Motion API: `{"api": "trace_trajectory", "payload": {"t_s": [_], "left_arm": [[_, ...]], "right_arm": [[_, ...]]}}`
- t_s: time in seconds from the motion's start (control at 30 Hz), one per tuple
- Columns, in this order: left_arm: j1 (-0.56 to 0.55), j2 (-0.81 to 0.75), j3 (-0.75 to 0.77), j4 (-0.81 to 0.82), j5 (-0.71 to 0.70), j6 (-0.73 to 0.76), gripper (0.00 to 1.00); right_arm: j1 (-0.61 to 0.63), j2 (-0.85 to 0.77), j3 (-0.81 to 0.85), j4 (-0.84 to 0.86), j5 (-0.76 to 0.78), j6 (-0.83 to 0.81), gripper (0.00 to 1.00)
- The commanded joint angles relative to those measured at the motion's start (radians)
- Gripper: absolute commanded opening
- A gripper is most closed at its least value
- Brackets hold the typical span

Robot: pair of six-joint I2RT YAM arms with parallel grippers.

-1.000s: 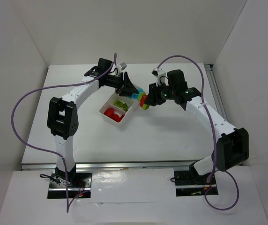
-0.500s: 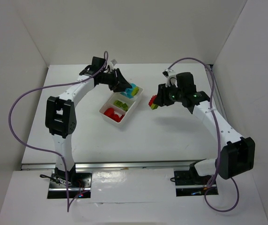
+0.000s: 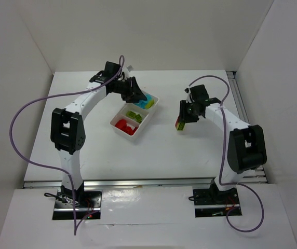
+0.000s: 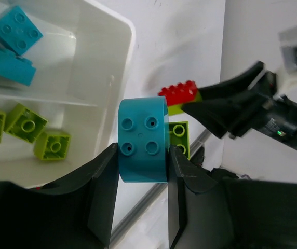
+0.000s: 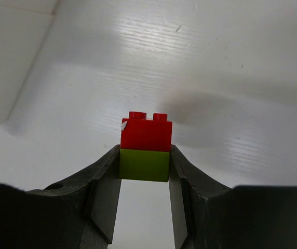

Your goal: Sort the legos into containers by color

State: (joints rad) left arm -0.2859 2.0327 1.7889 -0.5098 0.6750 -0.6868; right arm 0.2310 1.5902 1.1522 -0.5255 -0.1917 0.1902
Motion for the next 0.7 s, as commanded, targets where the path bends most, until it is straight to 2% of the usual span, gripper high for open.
{"api": "trace_trajectory", "payload": {"t_s": [0.0, 0.1, 0.13, 0.27, 0.4, 0.53, 0.67], "left_arm": [[-0.016, -0.103, 0.021, -0.062, -0.026, 0.081, 0.0], [-0.016, -0.103, 0.021, -0.084, -0.026, 0.102, 0.0], [-0.016, -0.103, 0.021, -0.084, -0.026, 0.112, 0.0], [-0.036, -0.103, 0.056, -0.108, -0.026, 0.121, 0.0], [-0.036, -0.083, 0.099, -0.15, 0.006, 0.144, 0.0], [-0.036, -0.083, 0.109, -0.164, 0.006, 0.144, 0.0], [-0.036, -0.092, 0.118, -0.164, 0.006, 0.162, 0.0]], "right_arm": [[0.01, 0.03, 0.018, -0.025, 0.029, 0.034, 0.4], [0.039, 0.039, 0.055, -0.047, 0.075, 0.043, 0.75], [0.05, 0.024, 0.066, -0.047, 0.087, 0.043, 0.78], [0.108, -0.077, 0.107, -0.004, 0.084, 0.015, 0.77], [0.157, -0.133, 0.098, 0.146, -0.078, -0.029, 0.74], [0.223, -0.098, 0.148, 0.162, -0.161, -0.076, 0.79], [0.272, -0.046, 0.204, 0.141, -0.192, -0.1, 0.78]]}}
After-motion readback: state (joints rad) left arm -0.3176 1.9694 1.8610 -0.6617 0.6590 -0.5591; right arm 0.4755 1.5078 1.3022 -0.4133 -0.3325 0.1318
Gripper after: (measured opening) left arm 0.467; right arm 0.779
